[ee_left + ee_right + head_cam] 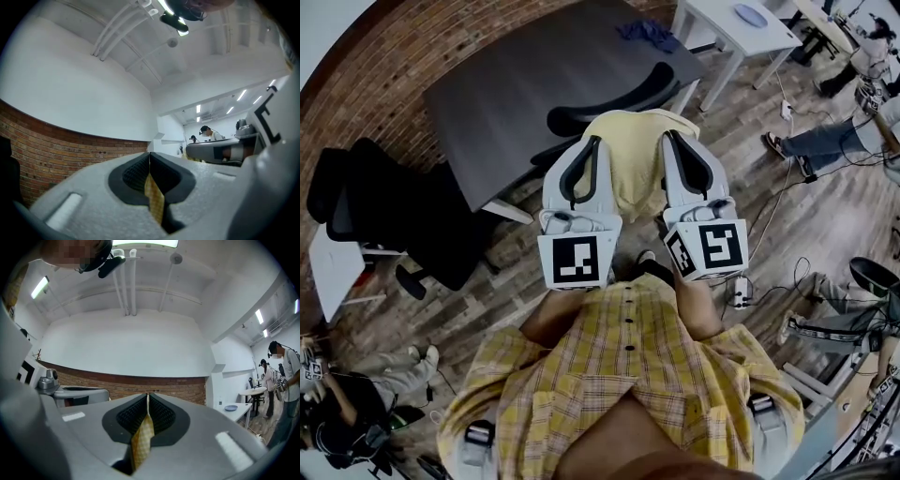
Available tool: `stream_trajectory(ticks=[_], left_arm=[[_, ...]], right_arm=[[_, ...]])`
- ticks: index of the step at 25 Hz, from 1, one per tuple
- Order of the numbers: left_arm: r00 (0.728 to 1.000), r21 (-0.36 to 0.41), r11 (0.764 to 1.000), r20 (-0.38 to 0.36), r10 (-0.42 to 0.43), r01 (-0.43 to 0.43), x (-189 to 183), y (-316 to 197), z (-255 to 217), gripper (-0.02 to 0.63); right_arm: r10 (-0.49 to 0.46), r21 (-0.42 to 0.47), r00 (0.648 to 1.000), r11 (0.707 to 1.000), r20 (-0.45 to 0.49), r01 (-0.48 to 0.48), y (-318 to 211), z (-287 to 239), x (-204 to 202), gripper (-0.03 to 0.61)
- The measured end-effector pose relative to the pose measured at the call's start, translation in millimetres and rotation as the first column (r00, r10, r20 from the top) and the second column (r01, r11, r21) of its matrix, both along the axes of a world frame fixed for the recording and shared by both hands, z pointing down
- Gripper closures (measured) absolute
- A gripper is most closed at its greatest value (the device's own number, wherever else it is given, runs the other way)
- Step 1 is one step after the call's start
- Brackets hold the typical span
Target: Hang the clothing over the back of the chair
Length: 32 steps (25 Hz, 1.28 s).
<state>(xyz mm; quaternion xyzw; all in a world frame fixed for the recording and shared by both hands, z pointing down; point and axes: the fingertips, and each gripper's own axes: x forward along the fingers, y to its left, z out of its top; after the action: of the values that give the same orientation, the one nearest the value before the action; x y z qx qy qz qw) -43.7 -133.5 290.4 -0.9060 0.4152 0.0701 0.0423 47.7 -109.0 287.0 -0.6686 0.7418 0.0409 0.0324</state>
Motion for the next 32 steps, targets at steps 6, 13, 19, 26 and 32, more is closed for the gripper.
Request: stream_trajectory(ticks=[6, 13, 19, 26, 32], left_arm=[[0.999, 0.027, 0.999, -0.007, -0.031, 0.032, 9, -10, -12, 0.607], [0.997, 0.063, 0.995, -0.011, -0.081, 0.081, 22, -22, -27, 0.607], [0.992, 0.094, 0.987, -0.015, -0.128, 0.129, 37, -41, -39, 0.607], [0.982, 0.117, 0.975, -0.016, -0.186, 0.187, 49, -63, -54, 0.607], [0.969, 0.132, 0.960, -0.007, -0.248, 0.247, 52, -83, -64, 0.607]], right_arm=[[-0.026, 0.027, 1.000, 0.999, -0.016, 0.027, -10, -14, 12, 0.558], [-0.089, 0.064, 0.996, 0.994, -0.017, 0.090, -28, -29, 26, 0.558], [-0.151, 0.083, 0.988, 0.985, -0.026, 0.152, -54, -42, 35, 0.557], [-0.226, 0.125, 0.974, 0.966, -0.034, 0.228, -80, -61, 43, 0.557], [-0.278, 0.152, 0.960, 0.947, -0.044, 0.282, -103, -74, 50, 0.557]])
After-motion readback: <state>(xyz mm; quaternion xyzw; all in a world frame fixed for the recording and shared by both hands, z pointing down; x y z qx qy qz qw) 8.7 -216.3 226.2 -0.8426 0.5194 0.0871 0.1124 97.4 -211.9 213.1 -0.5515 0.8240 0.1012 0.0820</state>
